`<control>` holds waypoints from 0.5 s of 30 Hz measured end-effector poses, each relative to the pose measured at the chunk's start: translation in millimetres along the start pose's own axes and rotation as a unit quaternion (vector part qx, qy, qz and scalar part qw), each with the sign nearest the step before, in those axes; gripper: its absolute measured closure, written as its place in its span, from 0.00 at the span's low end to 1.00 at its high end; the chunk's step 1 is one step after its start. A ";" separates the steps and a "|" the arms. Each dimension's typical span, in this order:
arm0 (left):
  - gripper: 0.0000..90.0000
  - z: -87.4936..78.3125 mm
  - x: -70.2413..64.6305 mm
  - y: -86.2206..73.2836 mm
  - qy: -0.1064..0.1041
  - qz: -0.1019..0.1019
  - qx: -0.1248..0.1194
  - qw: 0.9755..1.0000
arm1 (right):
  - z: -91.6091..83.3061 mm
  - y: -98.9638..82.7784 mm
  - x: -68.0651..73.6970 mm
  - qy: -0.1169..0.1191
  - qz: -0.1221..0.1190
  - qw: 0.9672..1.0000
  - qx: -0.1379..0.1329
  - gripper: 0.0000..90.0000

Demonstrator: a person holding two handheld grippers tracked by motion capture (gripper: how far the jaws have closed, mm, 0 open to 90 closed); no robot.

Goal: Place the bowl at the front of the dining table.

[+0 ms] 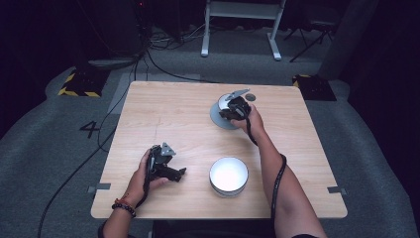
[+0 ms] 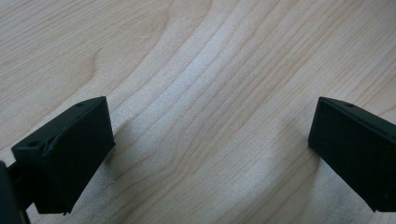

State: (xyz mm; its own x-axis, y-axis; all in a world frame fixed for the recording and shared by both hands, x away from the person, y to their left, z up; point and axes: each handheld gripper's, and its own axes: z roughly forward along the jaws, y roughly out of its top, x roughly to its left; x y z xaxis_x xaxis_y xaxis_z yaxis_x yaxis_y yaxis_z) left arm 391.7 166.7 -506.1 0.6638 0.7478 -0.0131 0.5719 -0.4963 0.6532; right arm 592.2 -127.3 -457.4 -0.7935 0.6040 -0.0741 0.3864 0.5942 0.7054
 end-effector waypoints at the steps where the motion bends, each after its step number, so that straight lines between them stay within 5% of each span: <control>1: 0.00 0.0 0.0 0.0 0.000 0.000 0.000 1.000 | -0.3 0.0 0.0 0.000 0.000 1.000 0.000 0.87; 15: 0.00 0.0 0.0 0.0 0.000 0.000 0.000 1.000 | -7.2 -4.0 -2.3 -0.003 0.007 1.000 0.001 0.78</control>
State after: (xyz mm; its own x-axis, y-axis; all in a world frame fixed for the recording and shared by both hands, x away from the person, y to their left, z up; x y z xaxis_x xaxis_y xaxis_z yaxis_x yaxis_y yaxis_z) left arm 391.7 166.7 -506.1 0.6637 0.7479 -0.0129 0.5719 -0.4963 0.6531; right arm 589.1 -134.9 -454.9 -0.7852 0.6155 -0.0676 0.3986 0.5860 0.7055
